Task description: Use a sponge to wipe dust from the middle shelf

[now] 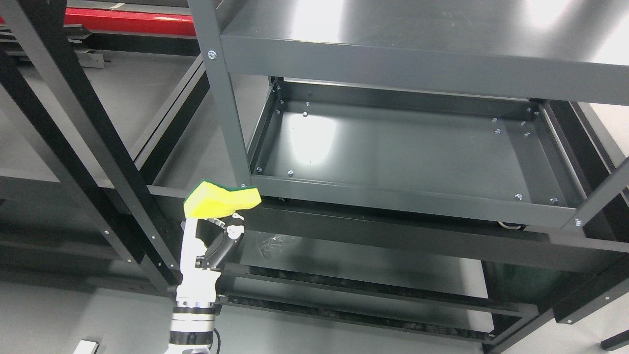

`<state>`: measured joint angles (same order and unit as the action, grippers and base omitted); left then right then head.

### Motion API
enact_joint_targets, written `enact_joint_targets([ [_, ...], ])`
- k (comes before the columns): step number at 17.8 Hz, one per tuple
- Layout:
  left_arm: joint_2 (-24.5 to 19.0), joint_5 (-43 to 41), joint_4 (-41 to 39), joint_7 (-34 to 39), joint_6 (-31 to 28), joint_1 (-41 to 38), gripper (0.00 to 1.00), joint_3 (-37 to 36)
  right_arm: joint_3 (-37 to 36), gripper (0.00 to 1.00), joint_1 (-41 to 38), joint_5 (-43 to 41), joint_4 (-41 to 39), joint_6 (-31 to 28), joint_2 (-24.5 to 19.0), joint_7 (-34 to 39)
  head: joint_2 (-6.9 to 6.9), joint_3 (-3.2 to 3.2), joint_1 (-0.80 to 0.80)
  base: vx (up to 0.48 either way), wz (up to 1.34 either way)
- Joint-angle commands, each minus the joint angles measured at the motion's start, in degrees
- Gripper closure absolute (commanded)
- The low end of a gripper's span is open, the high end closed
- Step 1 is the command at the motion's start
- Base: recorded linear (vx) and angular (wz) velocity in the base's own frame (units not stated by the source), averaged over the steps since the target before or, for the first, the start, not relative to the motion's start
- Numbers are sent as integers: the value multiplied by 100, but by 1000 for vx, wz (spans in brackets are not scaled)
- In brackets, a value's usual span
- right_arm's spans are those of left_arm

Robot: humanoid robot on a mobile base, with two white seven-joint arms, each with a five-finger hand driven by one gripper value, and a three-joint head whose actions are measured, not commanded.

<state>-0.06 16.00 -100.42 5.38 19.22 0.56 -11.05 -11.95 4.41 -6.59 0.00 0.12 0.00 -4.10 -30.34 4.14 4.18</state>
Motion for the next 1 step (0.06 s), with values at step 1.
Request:
enact_joint_targets([
  [1,-94,0,-145,-2,2,-65,100,-152,0,0,-1,0,-100,-416,100,-3,0,0,0,0,0],
])
